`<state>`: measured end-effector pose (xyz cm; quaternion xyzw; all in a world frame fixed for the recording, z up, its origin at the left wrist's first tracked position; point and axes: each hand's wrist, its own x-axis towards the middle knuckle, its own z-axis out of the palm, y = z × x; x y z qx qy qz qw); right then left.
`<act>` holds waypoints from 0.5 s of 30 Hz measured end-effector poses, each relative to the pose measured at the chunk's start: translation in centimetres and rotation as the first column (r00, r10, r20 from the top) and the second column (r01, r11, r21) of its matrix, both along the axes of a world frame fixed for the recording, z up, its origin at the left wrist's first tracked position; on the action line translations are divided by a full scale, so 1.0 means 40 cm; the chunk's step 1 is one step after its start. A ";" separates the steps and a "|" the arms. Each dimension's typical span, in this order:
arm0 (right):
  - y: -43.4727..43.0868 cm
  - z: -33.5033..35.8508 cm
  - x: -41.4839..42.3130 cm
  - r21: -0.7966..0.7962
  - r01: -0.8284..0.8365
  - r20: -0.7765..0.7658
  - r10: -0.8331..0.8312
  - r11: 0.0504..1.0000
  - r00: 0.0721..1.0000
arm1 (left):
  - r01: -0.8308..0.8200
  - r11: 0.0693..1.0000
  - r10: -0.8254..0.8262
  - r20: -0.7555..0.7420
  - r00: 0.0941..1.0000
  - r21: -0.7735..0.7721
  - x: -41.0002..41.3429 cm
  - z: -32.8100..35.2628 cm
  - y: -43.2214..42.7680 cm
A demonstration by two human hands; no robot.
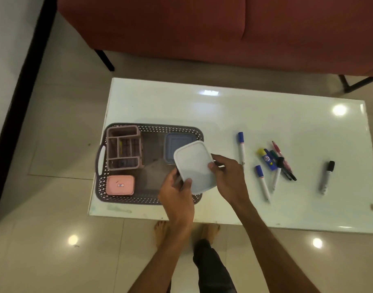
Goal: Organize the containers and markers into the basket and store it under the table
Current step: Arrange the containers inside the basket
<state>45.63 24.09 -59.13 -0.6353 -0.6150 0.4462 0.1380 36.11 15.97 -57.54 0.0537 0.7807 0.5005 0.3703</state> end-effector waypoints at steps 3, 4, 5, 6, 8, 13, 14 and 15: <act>-0.020 -0.014 -0.060 -0.015 -0.192 0.083 0.192 0.981 0.978 | -0.074 0.989 0.081 0.045 0.996 -0.129 -0.045 -0.043 -0.060; -0.026 -0.025 -0.079 -0.027 -0.246 0.111 0.247 0.969 0.963 | -0.089 0.981 0.106 0.089 0.990 -0.173 -0.059 -0.064 -0.078; -0.030 -0.039 -0.095 -0.039 -0.292 0.136 0.295 0.956 0.946 | -0.087 0.972 0.118 0.131 0.984 -0.218 -0.071 -0.079 -0.090; -0.035 -0.056 -0.111 -0.054 -0.332 0.160 0.336 0.942 0.928 | -0.079 0.963 0.125 0.167 0.978 -0.258 -0.082 -0.094 -0.101; -0.043 -0.086 -0.139 -0.091 -0.397 0.210 0.407 0.913 0.889 | -0.032 0.945 0.103 0.202 0.974 -0.325 -0.104 -0.113 -0.113; -0.041 -0.129 -0.173 -0.110 -0.466 0.313 0.476 0.878 0.822 | 0.191 0.917 -0.049 0.377 0.925 -0.350 -0.182 -0.126 -0.108; -0.037 -0.131 -0.175 -0.109 -0.468 0.328 0.476 0.877 0.816 | 0.237 0.899 -0.090 0.375 0.923 -0.367 -0.204 -0.135 -0.110; -0.034 -0.132 -0.176 -0.108 -0.476 0.344 0.482 0.873 0.806 | 0.299 0.865 -0.175 0.316 0.932 -0.403 -0.223 -0.139 -0.114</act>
